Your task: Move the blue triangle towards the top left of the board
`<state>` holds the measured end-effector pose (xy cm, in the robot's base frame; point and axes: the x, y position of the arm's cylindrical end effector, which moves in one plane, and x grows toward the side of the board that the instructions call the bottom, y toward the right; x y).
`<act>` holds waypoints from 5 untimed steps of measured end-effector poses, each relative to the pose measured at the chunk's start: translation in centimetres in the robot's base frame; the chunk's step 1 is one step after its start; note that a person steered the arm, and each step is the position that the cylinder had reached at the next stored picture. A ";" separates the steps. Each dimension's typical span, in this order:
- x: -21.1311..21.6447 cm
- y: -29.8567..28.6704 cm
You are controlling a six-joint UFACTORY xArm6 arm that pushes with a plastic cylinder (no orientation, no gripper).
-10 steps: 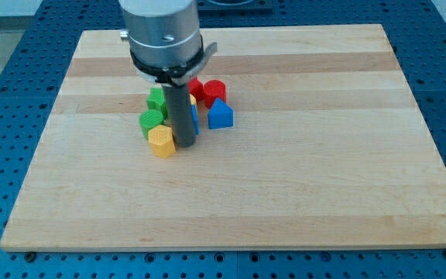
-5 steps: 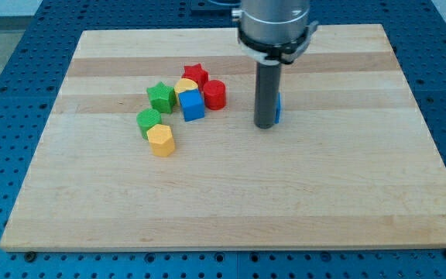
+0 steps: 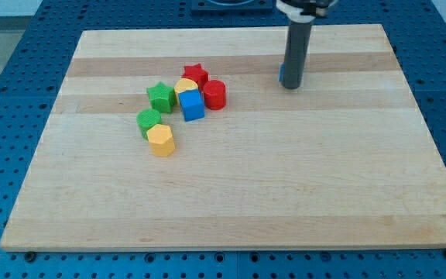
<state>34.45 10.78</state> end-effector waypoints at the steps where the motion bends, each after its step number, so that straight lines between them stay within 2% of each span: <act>1: -1.6 2.2; 3: -5.3 1.8; 5: -8.2 -1.4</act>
<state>26.27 9.33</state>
